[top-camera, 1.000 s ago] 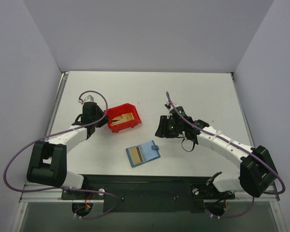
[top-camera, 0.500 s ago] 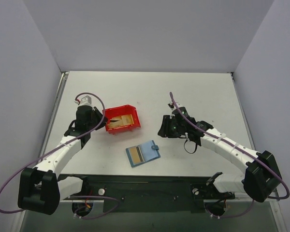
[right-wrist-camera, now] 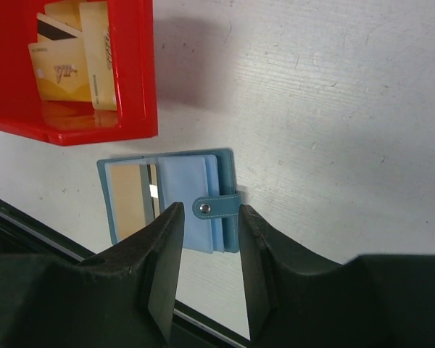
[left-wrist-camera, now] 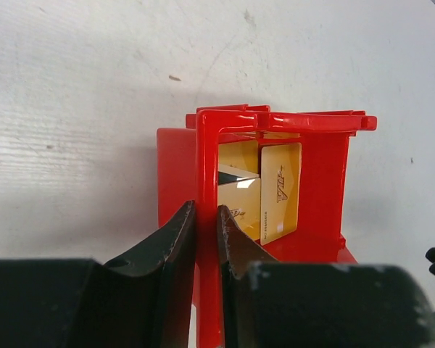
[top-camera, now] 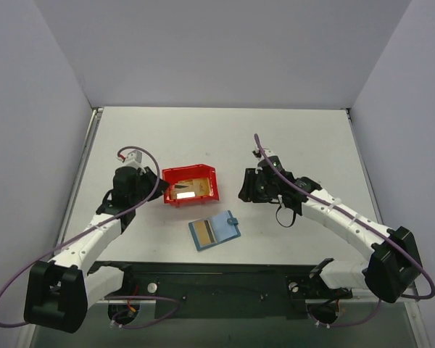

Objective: Put the credit cards into the card holder
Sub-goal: Pick up the storage box at the center of the board, then pick up the credit card from the storage box.

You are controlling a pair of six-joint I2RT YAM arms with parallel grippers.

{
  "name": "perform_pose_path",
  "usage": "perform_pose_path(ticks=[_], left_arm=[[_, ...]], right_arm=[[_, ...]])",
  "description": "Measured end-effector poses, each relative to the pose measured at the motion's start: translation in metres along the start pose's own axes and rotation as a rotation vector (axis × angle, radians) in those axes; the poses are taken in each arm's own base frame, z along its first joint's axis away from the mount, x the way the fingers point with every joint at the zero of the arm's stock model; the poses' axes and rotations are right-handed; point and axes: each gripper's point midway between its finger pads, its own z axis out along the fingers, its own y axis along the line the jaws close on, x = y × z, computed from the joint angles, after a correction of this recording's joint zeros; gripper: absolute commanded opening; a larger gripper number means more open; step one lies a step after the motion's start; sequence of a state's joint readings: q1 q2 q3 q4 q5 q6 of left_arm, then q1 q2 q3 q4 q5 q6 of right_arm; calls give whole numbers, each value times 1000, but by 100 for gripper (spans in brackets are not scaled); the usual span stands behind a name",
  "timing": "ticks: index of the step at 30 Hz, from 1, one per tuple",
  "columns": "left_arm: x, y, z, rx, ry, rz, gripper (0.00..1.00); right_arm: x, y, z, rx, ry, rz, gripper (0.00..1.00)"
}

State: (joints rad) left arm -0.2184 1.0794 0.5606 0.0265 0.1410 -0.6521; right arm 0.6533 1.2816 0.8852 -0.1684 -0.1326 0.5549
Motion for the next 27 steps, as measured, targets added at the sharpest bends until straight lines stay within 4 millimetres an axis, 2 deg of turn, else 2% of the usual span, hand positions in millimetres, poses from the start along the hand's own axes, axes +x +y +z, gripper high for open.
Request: perform_pose_path(ticks=[7, 14, 21, 27], left_arm=[[40, -12, -5, 76, 59, 12, 0], [76, -37, -17, 216, 52, 64, 0], [92, -35, -29, 259, -48, 87, 0], [87, -35, -34, 237, -144, 113, 0]], right_arm=[[-15, 6, -20, -20, -53, -37, 33], [-37, 32, -43, -124, -103, -104, 33], [-36, 50, -58, -229, -103, -137, 33], [-26, 62, -57, -281, -85, -157, 33]])
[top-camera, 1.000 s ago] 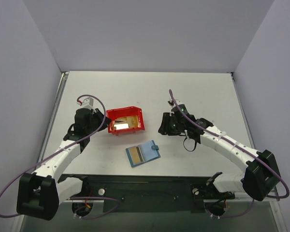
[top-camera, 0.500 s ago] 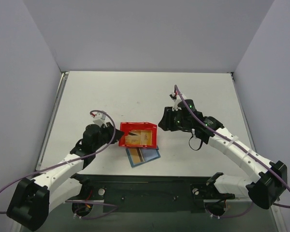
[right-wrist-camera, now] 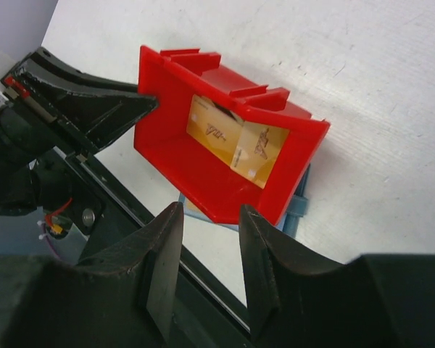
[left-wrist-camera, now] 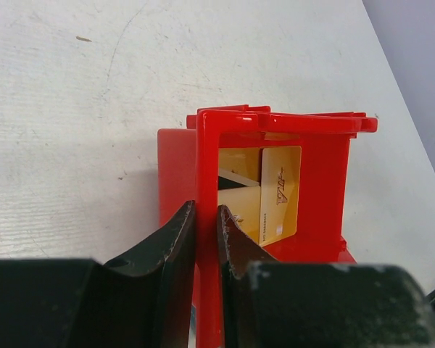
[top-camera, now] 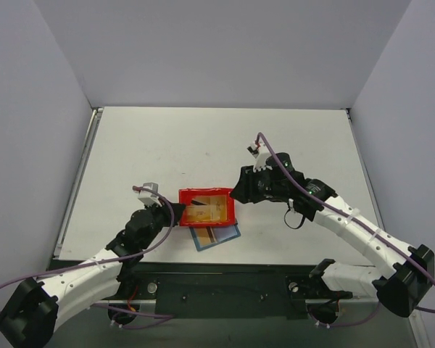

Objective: Put the credit cards into the card holder
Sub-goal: Pick up the credit card from the storage box.

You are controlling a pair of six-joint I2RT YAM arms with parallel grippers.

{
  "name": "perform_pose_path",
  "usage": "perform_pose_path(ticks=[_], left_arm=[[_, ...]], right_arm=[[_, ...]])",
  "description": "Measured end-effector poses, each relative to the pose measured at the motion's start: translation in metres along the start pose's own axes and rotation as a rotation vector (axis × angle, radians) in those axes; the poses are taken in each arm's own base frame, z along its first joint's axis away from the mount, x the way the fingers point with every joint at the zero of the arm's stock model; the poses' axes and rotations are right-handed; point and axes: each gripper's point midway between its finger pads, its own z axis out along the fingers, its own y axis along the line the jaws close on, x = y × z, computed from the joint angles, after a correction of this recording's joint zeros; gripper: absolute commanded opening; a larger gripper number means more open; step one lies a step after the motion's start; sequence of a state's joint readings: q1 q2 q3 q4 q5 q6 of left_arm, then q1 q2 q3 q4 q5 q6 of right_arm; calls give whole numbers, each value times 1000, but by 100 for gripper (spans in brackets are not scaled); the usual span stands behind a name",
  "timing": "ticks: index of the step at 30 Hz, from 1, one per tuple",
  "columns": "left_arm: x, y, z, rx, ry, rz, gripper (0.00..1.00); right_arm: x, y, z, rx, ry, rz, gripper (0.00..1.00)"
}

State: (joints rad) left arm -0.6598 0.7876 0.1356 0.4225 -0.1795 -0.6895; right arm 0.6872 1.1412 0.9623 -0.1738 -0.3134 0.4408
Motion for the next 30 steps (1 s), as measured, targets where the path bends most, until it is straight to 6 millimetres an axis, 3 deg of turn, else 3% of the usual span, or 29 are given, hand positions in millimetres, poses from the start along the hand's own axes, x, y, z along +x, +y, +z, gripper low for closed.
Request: perform_pose_path(ticks=[8, 13, 19, 30], left_arm=[[3, 5, -1, -49, -37, 44, 0], [5, 8, 0, -90, -43, 64, 0], [-3, 4, 3, -159, -61, 91, 0], [-6, -1, 2, -280, -79, 107, 0]], right_arm=[[42, 24, 27, -38, 140, -57, 33], [64, 18, 50, 34, 209, -56, 33], [72, 2, 76, 134, 228, -25, 33], [75, 2, 123, 224, 190, -58, 41]])
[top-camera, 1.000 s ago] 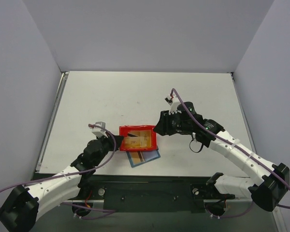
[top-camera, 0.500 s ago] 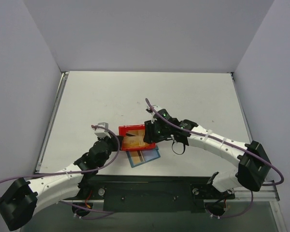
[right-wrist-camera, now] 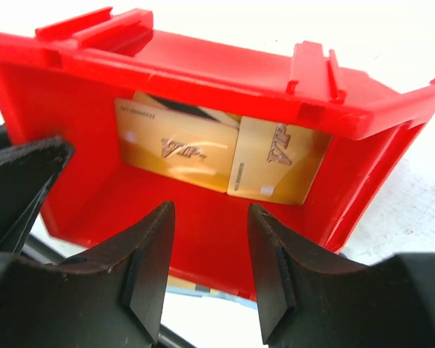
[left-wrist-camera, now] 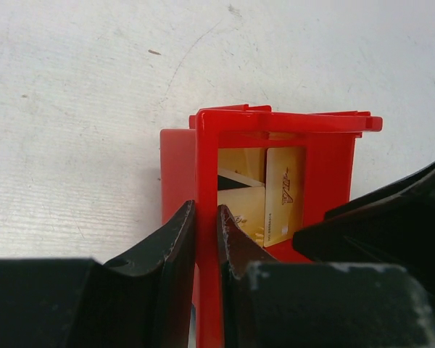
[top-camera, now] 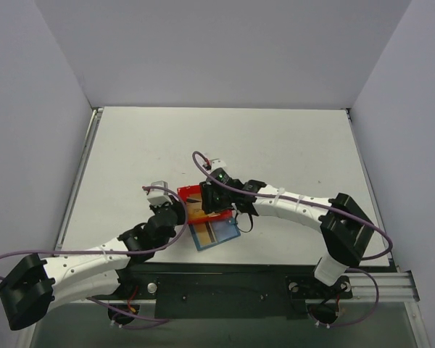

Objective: Put the credit cards into the card holder
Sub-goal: Pick up the credit card from the storage box.

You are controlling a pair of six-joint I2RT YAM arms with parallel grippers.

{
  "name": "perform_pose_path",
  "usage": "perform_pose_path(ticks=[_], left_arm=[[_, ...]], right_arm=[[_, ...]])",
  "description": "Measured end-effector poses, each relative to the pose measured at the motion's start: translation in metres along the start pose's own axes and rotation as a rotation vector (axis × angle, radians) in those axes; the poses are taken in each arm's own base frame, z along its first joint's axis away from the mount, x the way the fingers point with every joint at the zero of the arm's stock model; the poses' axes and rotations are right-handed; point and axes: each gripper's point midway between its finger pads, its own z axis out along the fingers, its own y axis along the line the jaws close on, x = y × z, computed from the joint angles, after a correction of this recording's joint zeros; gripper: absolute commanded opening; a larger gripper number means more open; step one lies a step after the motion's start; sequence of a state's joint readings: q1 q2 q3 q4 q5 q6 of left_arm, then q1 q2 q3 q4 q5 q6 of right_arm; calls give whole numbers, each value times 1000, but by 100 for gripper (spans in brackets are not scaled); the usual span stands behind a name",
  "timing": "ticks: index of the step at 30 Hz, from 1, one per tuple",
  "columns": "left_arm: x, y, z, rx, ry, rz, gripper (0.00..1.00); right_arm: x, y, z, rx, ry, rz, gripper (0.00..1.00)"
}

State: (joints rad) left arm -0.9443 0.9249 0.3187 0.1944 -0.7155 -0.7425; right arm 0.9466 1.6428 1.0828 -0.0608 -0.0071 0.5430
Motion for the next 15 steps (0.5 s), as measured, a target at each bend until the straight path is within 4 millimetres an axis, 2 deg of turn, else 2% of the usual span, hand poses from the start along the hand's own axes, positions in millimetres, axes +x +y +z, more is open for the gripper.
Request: perform_pose_path(ticks=[9, 15], left_arm=[[-2, 0, -3, -59, -11, -13, 0], [-2, 0, -4, -75, -12, -20, 0]], right_arm=[[-6, -16, 22, 152, -64, -18, 44], [-6, -18, 34, 211, -112, -36, 44]])
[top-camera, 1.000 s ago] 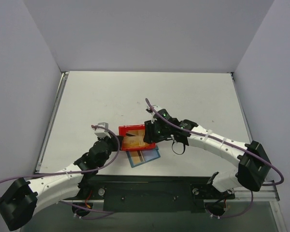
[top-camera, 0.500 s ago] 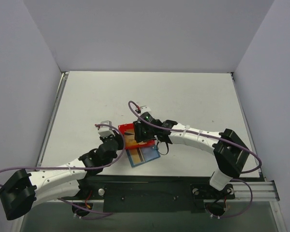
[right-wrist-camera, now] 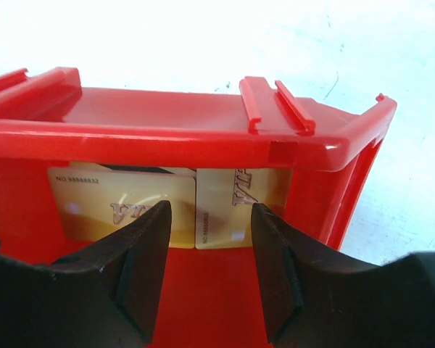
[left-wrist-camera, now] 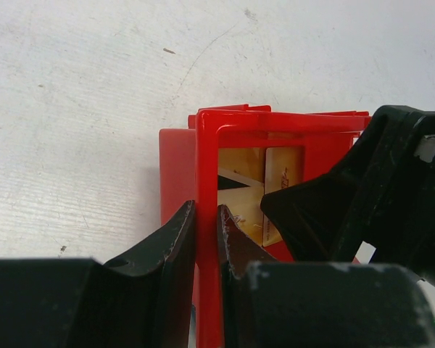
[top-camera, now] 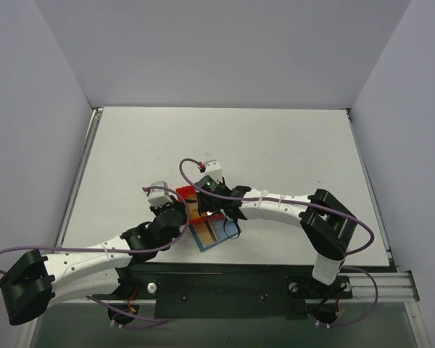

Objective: Put the credit cards into the card holder
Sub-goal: Pick up the credit card from the storage box.

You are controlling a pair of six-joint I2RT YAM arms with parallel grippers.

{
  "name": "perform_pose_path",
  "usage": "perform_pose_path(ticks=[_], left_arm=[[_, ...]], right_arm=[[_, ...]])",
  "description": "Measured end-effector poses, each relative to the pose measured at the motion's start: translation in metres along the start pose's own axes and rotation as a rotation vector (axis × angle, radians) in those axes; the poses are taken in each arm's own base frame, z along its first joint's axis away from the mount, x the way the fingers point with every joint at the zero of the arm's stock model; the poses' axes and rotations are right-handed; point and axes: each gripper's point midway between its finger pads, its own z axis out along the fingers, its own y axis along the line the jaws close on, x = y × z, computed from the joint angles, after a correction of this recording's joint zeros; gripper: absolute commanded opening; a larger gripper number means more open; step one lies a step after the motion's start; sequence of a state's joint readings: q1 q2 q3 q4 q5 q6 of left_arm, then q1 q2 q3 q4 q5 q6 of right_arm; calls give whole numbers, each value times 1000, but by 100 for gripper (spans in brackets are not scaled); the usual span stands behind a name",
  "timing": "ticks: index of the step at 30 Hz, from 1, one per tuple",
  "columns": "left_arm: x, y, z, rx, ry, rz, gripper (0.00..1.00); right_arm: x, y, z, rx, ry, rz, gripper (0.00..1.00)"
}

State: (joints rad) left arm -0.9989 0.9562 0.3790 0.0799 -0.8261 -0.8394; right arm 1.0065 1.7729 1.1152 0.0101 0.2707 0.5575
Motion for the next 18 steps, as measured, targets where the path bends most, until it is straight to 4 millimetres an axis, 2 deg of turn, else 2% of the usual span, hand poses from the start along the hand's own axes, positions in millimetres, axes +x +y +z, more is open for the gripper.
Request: perform_pose_path(ticks=[10, 18], left_arm=[[1, 0, -1, -4, 2, -7, 0], [2, 0, -2, -1, 3, -6, 0]], right_arm=[[-21, 6, 0, 43, -129, 13, 45], [-8, -4, 17, 118, -125, -4, 44]])
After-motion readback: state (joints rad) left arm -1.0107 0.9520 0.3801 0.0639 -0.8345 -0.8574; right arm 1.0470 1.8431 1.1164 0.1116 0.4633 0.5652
